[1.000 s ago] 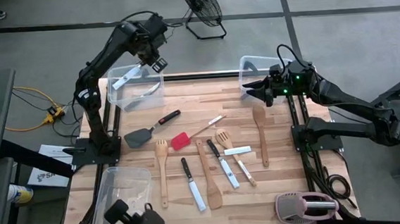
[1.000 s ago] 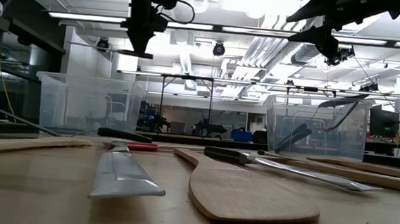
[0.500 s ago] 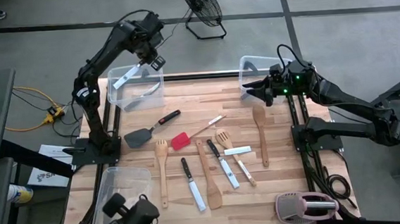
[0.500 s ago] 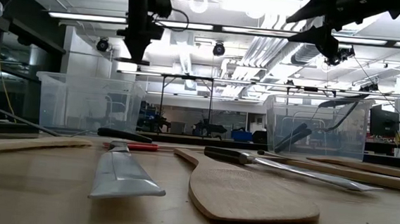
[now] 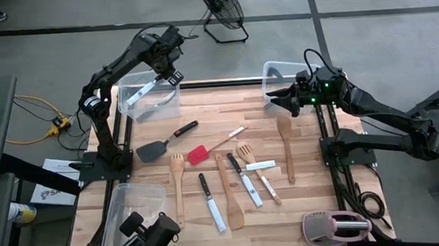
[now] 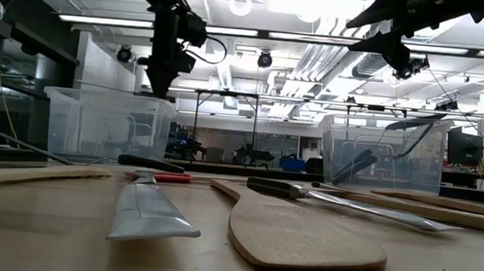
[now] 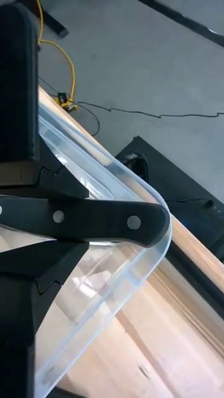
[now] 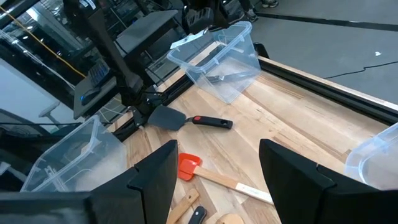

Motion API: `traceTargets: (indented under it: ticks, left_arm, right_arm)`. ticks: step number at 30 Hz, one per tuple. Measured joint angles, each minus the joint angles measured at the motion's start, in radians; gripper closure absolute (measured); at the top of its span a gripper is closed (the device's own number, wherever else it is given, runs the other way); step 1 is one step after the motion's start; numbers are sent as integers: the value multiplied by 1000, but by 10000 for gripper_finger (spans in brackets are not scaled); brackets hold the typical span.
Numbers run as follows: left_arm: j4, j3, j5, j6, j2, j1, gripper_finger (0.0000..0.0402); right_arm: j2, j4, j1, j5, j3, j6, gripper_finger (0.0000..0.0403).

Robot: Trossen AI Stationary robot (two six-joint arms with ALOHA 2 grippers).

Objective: Pick & Place Kitchen Items
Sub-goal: Put the black kitchen knife into the top left transparent bin

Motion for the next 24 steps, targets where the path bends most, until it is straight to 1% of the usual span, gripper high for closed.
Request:
traceTargets:
  ticks: [3,6,9,16,24]
  left_arm:
    - [2,-24,-35,1,0,0,316]
    - [5,-37,-39,10,-1,0,316]
    - [27,-48,-11,48,-14,7,316]
    - [50,-81,36,67,-20,30,316]
    - [108,-106,39,105,-19,36,316]
  right_arm:
    - [0,-16,0,0,0,0,186]
    - [0,-29,0,0,0,1,186]
    - [0,-29,0,0,0,2,186]
    - [0,-29,0,0,0,2,186]
    - [0,-29,0,2,0,1,186]
